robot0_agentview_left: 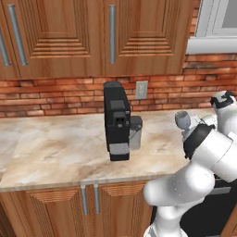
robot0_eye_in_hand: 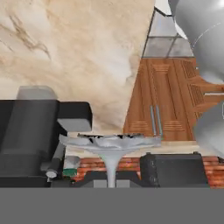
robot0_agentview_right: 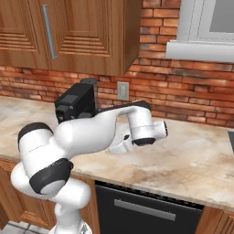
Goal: Retrieve the wine glasses from the counter and place one next to each plate.
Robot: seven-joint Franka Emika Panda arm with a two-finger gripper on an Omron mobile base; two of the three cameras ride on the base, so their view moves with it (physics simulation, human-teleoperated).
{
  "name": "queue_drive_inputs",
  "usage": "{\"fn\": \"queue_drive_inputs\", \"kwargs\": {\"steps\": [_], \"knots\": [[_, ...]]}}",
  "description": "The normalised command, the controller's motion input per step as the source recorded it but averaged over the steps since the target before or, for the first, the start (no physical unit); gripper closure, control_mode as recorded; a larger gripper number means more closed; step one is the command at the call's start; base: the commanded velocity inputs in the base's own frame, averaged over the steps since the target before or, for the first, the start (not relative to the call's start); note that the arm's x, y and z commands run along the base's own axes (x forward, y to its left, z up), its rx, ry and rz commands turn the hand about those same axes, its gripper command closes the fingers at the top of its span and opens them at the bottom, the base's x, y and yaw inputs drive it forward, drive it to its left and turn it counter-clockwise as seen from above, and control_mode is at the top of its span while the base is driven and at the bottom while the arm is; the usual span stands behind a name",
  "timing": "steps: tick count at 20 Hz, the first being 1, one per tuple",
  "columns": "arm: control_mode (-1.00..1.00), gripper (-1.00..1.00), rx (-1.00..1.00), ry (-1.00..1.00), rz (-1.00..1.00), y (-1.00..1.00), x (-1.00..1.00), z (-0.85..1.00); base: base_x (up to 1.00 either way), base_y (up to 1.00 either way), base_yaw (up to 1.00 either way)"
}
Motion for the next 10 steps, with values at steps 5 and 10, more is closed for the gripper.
{"fn": "queue_drive_inputs", "kwargs": {"steps": [5, 10], "knots": [[-1.0, 1.0, 0.39, 0.17, 0.03, -0.51, -0.82, 1.0, 0.0, 0.0, 0.0], [-1.0, 1.0, 0.19, 0.03, 0.0, 0.32, -0.73, 0.64, 0.0, 0.0, 0.0]]}}
